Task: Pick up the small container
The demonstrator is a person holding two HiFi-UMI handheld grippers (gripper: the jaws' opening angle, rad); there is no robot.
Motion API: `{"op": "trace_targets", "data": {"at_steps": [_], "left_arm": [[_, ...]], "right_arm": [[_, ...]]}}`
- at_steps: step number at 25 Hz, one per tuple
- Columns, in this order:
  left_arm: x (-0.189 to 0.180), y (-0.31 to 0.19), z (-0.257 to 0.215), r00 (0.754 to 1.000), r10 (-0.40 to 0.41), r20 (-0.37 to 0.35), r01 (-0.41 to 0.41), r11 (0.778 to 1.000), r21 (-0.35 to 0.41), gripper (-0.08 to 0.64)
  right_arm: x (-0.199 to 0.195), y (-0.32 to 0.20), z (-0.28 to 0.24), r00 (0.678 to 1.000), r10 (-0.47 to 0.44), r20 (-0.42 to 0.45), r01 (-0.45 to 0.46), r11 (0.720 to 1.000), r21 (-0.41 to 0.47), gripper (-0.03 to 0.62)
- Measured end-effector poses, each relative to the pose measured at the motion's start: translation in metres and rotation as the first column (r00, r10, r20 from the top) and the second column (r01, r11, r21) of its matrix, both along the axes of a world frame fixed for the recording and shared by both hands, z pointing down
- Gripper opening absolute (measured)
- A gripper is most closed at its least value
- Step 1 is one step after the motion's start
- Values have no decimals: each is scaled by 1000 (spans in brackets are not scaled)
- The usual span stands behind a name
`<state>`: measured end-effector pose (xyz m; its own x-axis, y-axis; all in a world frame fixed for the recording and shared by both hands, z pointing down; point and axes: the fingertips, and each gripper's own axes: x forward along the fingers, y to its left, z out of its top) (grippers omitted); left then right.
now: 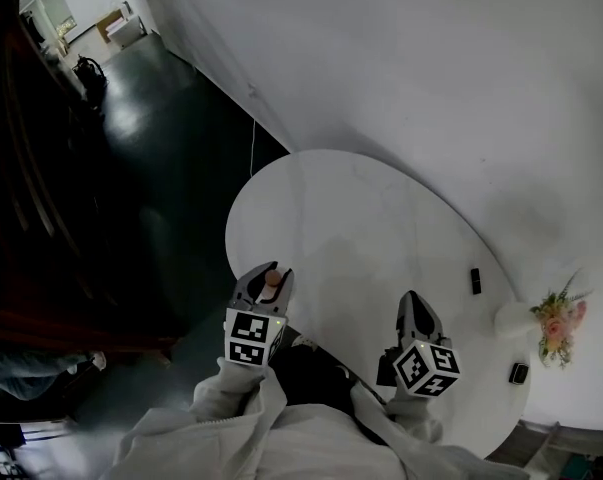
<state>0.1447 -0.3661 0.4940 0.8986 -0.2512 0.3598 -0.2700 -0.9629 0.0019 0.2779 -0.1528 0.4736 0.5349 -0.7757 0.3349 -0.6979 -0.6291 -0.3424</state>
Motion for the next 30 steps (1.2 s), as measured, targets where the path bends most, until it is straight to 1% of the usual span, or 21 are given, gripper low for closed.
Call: {"op": "trace_targets", "data": {"at_steps": [4,9,18,30], "left_arm": [[-13,-8,-1,1000,-24,-2,24,1000,2,115],[-19,-16,2,999,-50,6,50,999,5,115],[-20,-25,2,998,-65,0,65,998,1,115],[-22,-31,9,997,-72,11,72,997,-9,115]], "right_arm": [[-12,-11,11,998,-47,-29,45,998,-47,49],[-11,-11,15,996,-57,-65,51,995,-85,49],[-8,-12,14,996,-54,-75,46,994,-103,49],[-8,-18,20,997,-60,-56,54,993,-104,49]]}}
